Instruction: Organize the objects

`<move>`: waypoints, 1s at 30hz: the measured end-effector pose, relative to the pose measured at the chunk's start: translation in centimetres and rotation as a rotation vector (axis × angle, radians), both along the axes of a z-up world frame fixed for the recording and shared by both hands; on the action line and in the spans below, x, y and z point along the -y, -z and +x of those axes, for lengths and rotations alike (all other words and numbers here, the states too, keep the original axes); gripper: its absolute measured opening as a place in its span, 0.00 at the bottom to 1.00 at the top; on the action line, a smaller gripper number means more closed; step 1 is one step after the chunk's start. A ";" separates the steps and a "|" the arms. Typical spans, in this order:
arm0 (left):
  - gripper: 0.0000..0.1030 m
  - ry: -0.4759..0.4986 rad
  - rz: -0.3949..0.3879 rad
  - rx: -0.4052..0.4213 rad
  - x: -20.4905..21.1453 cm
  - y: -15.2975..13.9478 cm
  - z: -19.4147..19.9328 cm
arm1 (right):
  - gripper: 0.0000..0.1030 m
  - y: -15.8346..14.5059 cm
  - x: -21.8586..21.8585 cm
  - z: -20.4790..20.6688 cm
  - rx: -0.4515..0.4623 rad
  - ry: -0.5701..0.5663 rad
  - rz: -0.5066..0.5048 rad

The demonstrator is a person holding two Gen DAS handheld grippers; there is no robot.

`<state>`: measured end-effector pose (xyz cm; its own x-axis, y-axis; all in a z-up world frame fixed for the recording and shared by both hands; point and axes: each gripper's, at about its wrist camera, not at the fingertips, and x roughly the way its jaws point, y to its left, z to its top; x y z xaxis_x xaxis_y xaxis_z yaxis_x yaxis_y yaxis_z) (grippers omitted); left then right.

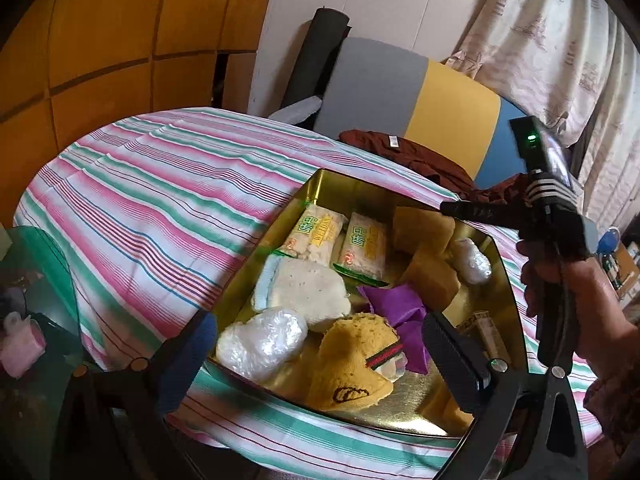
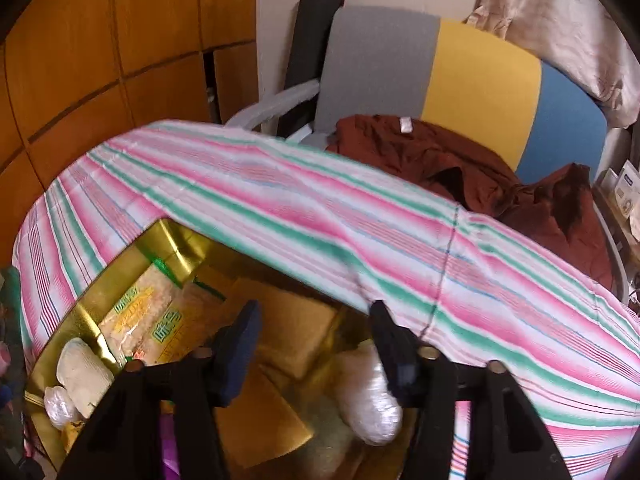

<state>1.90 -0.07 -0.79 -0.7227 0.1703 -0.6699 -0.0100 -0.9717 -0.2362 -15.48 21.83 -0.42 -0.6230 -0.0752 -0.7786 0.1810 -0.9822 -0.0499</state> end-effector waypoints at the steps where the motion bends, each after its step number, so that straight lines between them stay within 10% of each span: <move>1: 1.00 -0.002 0.001 0.002 0.0 -0.1 0.0 | 0.49 0.5 0.5 -0.2 0.025 -0.008 0.005; 30: 1.00 -0.120 -0.190 -0.030 0.5 -2.7 1.5 | 0.57 -3.1 2.8 15.8 -0.019 0.159 0.010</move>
